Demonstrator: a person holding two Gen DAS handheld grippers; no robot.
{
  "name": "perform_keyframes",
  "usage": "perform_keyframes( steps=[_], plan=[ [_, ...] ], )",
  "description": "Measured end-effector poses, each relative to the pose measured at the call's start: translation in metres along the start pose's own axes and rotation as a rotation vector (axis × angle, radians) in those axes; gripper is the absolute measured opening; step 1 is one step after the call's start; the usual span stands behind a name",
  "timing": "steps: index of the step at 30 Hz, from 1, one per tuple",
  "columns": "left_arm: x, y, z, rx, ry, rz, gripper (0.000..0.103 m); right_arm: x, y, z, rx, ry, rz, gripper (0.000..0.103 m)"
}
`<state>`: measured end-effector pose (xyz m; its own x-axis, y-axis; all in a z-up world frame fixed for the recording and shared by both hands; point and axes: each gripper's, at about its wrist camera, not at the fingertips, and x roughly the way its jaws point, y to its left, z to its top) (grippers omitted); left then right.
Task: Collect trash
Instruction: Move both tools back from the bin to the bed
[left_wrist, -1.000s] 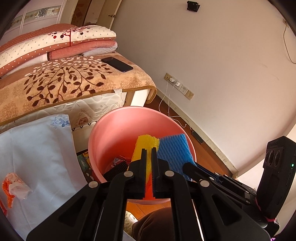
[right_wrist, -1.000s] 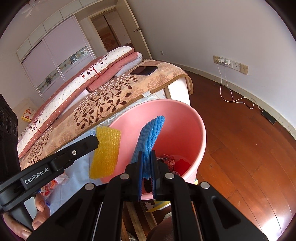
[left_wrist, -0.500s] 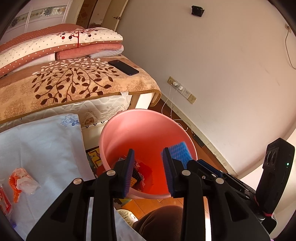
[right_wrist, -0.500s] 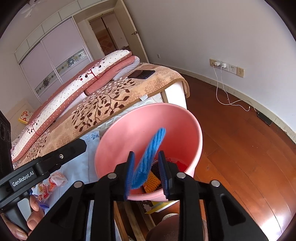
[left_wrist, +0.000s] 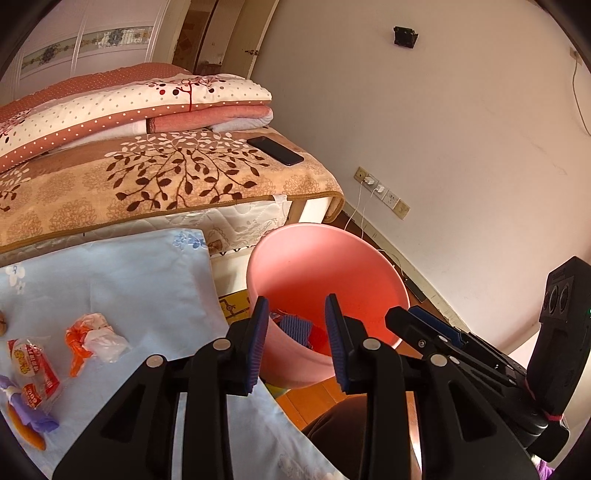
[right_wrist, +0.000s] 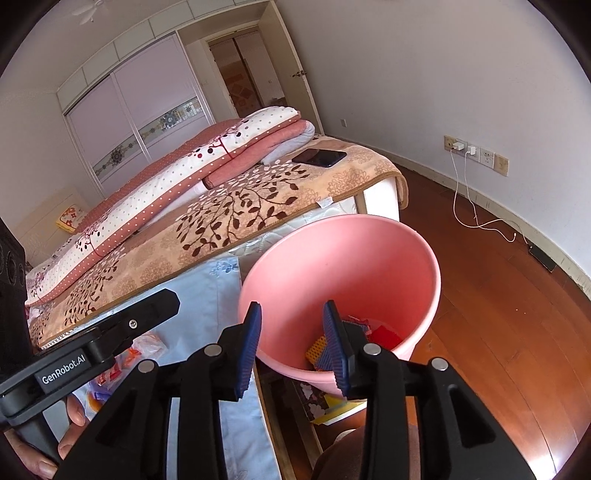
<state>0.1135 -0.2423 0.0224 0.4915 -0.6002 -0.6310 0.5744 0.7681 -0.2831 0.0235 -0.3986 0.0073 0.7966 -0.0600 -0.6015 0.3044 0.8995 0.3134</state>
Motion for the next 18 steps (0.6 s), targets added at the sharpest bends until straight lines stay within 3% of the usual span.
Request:
perform_keyframes(
  steps=[11,18],
  plan=[
    [-0.041,0.040,-0.022,-0.031,-0.031,0.138,0.032,0.004,0.056,-0.021,-0.098,0.044,0.065,0.036],
    [-0.061,0.068,-0.040,-0.081,-0.031,0.187,0.032,0.010,0.087,-0.039,-0.162,0.081,0.101,0.038]
  ],
)
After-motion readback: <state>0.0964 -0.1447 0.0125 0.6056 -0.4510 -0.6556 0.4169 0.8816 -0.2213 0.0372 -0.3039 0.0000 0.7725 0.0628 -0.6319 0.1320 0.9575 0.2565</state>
